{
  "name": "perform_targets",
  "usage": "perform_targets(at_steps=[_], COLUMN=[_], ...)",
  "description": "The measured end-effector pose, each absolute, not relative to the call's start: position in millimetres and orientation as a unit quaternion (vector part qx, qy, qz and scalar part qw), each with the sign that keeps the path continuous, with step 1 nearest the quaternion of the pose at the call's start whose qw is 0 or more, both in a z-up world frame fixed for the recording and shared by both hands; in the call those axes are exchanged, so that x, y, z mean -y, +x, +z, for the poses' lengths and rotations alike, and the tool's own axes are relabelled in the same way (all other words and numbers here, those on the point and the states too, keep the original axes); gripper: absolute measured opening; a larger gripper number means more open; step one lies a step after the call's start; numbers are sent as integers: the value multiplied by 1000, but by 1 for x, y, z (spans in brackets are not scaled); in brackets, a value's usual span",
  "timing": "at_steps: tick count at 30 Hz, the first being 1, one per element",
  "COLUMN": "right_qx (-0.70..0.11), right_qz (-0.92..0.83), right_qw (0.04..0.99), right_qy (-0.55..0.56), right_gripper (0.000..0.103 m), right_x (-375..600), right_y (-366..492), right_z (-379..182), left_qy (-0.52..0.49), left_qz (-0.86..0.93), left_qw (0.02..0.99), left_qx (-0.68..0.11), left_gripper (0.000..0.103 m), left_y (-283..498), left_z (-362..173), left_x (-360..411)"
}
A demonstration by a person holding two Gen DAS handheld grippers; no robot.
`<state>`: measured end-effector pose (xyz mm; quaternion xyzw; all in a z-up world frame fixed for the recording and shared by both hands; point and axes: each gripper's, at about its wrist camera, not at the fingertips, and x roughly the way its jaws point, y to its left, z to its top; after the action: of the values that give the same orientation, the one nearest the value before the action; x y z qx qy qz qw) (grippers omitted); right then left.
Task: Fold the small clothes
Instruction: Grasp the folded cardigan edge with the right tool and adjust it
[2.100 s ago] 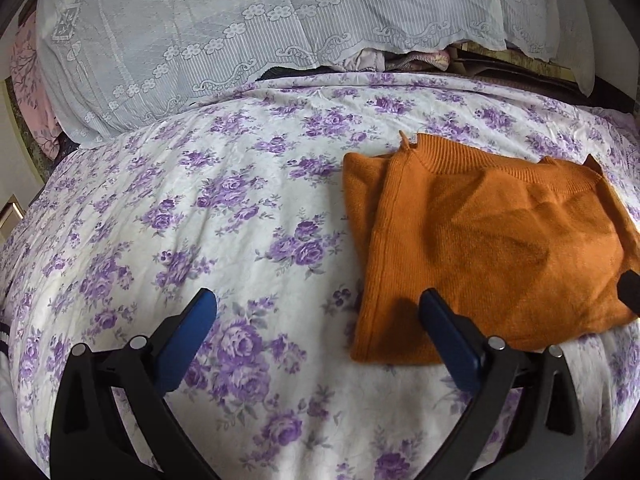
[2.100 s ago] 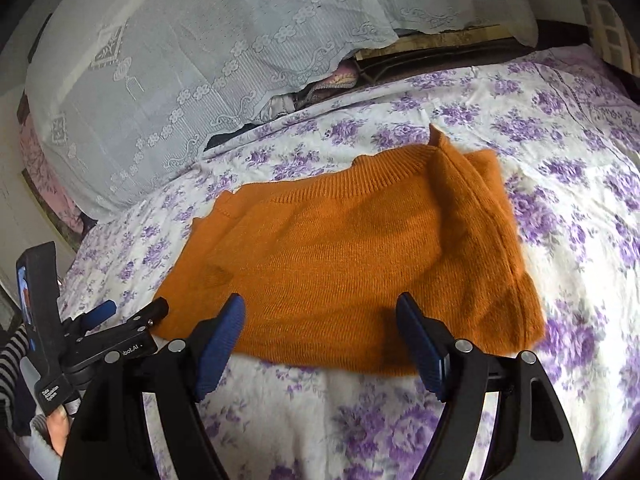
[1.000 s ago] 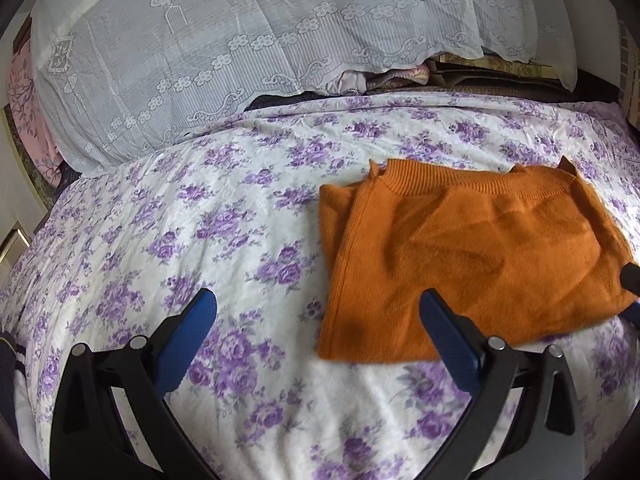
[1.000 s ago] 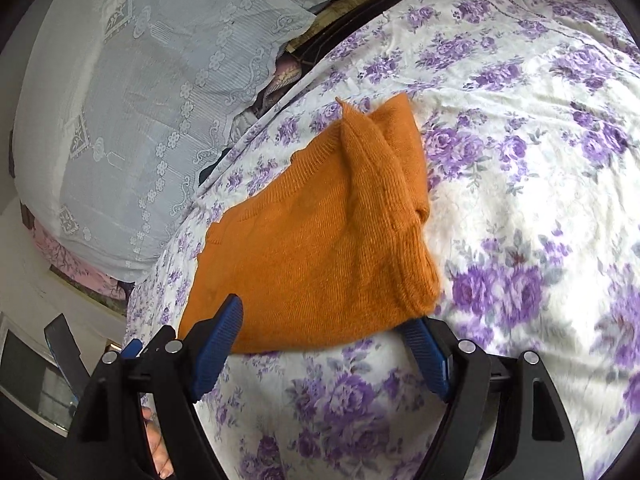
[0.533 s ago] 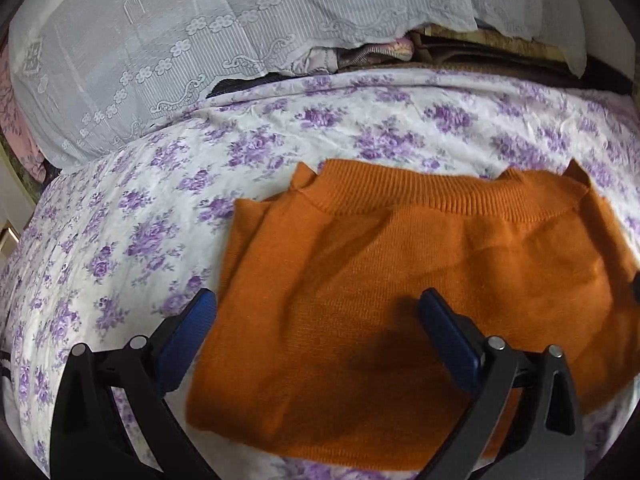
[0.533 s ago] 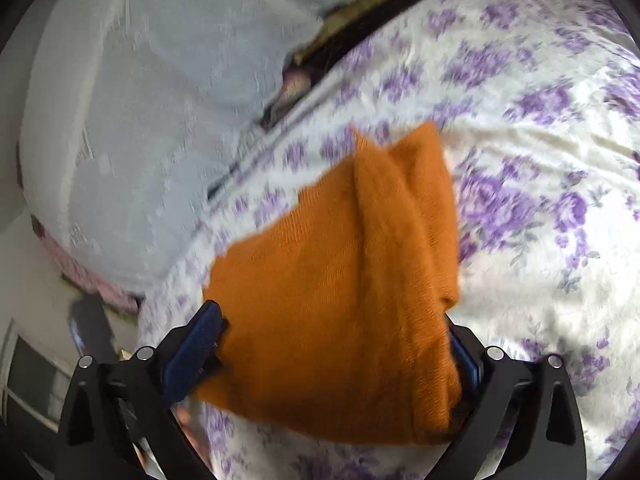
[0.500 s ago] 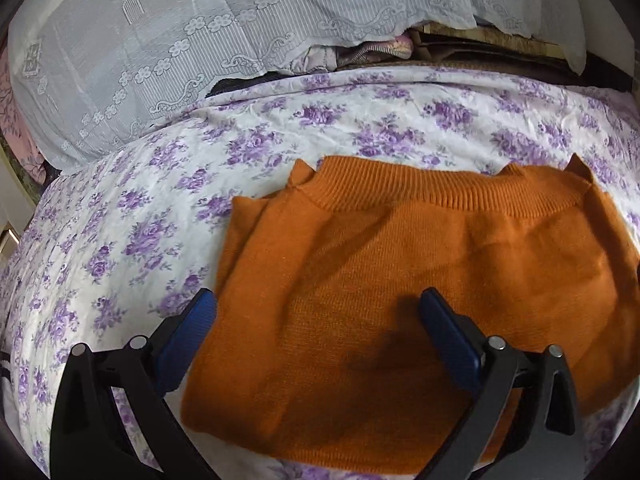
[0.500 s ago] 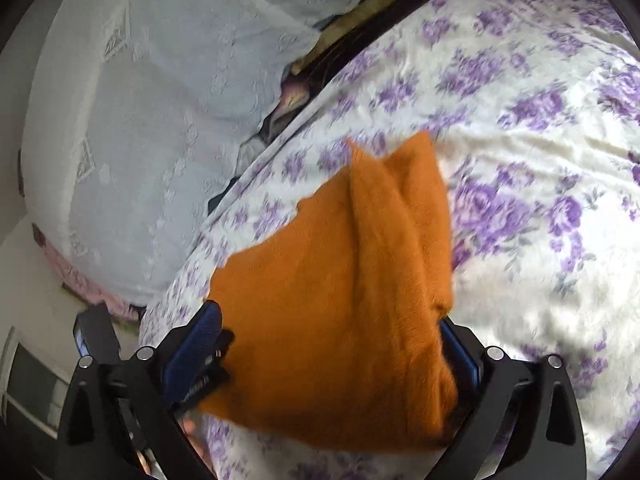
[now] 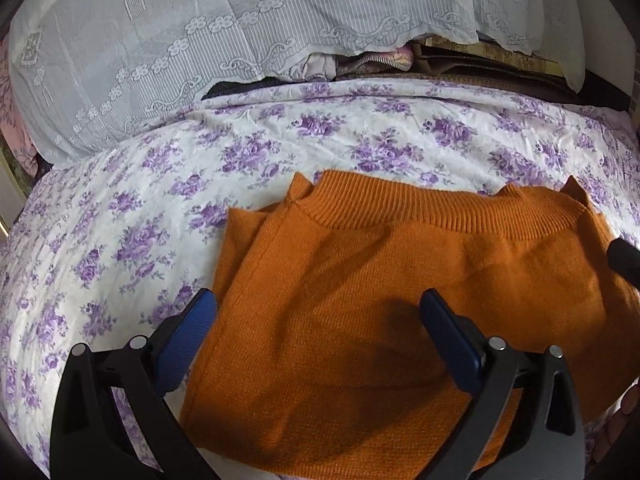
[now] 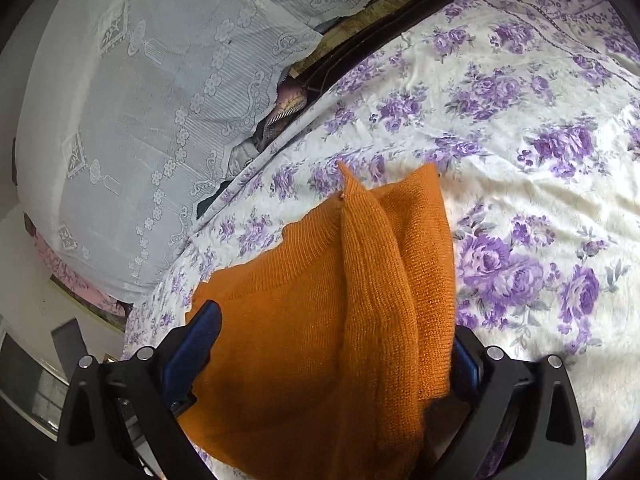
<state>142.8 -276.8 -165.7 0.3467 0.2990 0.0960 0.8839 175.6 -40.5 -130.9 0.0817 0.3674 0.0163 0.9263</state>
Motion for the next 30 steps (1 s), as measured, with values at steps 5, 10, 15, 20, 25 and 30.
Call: perform_targets(at_steps=[5,10,15,20,25,30], right_qx=[-301,-302,-295,-293,-279,-291], right_qz=[96,95,89,86,70,57], right_qw=[885,884,882,881,876,875], right_qy=[342,343,357,362,388,383], right_gripper=[99,98,94,92,88,83], right_x=[277,277,280,282,296,303], right_y=[142,143,141,139,135,140], right_z=[-165,-165,-166,-166,-164,-167], left_qy=[89,96,76,86,67,60], left_qz=[15,16,2,7,12,18], left_qw=[928,923,917,922,938,908], left_qx=[-360,-373,-391,-377,-339,-414], left_gripper=[99,99,99,99,99,99], left_y=[179,186,193,187,185,223], left_z=[-124,-135,-146,-142,-117,-150], left_x=[50,57,51,54,46,46])
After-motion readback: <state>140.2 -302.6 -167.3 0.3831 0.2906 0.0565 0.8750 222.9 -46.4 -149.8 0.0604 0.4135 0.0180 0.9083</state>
